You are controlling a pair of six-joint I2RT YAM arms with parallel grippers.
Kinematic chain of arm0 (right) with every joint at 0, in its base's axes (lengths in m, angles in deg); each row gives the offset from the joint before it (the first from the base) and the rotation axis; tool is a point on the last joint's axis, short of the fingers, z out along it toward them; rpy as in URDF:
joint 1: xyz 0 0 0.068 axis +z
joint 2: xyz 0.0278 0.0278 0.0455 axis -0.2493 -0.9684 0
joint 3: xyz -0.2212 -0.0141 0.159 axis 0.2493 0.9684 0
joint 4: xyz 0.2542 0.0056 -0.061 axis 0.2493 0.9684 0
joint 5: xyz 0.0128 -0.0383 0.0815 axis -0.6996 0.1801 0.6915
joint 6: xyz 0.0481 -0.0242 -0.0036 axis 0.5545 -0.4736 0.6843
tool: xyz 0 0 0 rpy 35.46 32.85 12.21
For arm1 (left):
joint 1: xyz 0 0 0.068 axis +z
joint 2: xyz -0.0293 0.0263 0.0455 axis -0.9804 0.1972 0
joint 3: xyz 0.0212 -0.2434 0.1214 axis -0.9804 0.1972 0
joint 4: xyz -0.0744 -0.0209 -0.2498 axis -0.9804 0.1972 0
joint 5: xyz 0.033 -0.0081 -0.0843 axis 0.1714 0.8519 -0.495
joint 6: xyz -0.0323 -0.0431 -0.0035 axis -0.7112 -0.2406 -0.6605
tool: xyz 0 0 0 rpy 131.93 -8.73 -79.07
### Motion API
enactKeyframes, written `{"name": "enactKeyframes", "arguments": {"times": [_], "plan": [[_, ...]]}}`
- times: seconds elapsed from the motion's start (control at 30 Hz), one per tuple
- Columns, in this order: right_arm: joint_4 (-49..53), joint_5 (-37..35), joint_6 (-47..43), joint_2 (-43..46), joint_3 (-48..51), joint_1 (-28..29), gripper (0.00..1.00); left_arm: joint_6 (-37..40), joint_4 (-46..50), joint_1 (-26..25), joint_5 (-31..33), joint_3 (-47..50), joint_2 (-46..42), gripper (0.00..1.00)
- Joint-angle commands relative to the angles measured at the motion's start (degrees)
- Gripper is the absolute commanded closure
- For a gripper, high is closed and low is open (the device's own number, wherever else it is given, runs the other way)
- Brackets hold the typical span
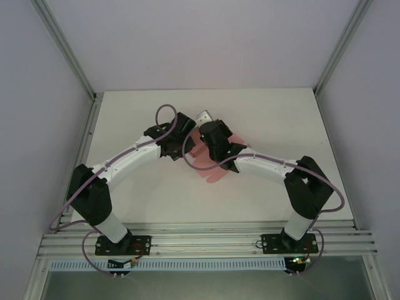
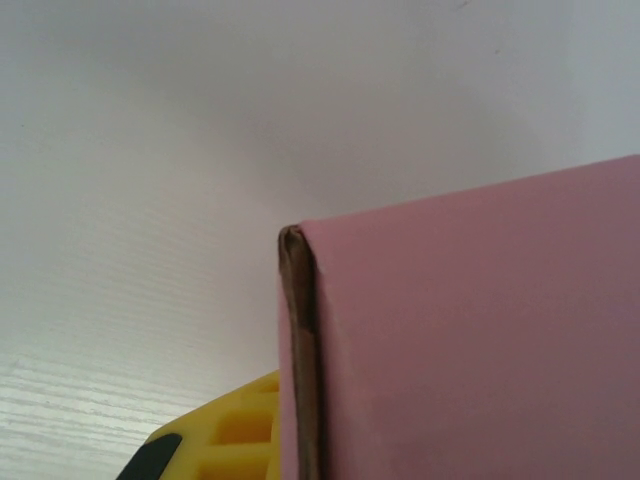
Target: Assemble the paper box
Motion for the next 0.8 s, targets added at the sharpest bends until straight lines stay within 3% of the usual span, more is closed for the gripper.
{"name": "enactKeyframes", "arguments": {"times": [0.0, 0.17, 0.27, 0.4, 0.47, 0.57, 0.67, 0.77], "plan": [[-2.00, -11.55, -7.73, -3.55, 0.29, -2.61, 1.00, -2.33, 9.18, -1.10, -2.12, -0.89, -2.53, 1.00], [7.28, -5.28, 0.77, -2.79, -1.03, -2.84, 1.00, -2.44, 8.06, -1.09, -2.01, -0.53, -2.55, 1.00], [16.58, 6.98, 11.67, 0.88, -1.69, -4.14, 0.97, -1.93, 5.75, -1.09, -1.63, 0.50, -3.43, 1.00], [16.53, 21.33, 17.21, 6.44, 1.46, -5.63, 0.87, -0.98, 3.04, -1.12, -1.33, 1.29, -4.15, 1.00], [17.47, 24.11, 18.52, 8.54, 2.01, -6.04, 0.79, -0.94, 2.05, -1.12, -0.86, 1.93, -4.40, 1.00], [19.15, 24.73, 19.04, 11.58, 2.32, -6.12, 0.76, 0.00, 1.61, -1.12, -0.05, 2.37, -4.18, 1.00], [21.51, 27.36, 20.85, 15.25, 2.34, -6.48, 0.65, 2.24, 2.13, -1.08, 0.66, 1.92, -3.35, 1.00], [23.32, 34.19, 22.40, 19.57, 2.82, -6.57, 0.44, 3.51, 3.04, -1.14, 1.32, 1.60, -2.32, 1.00]]}}
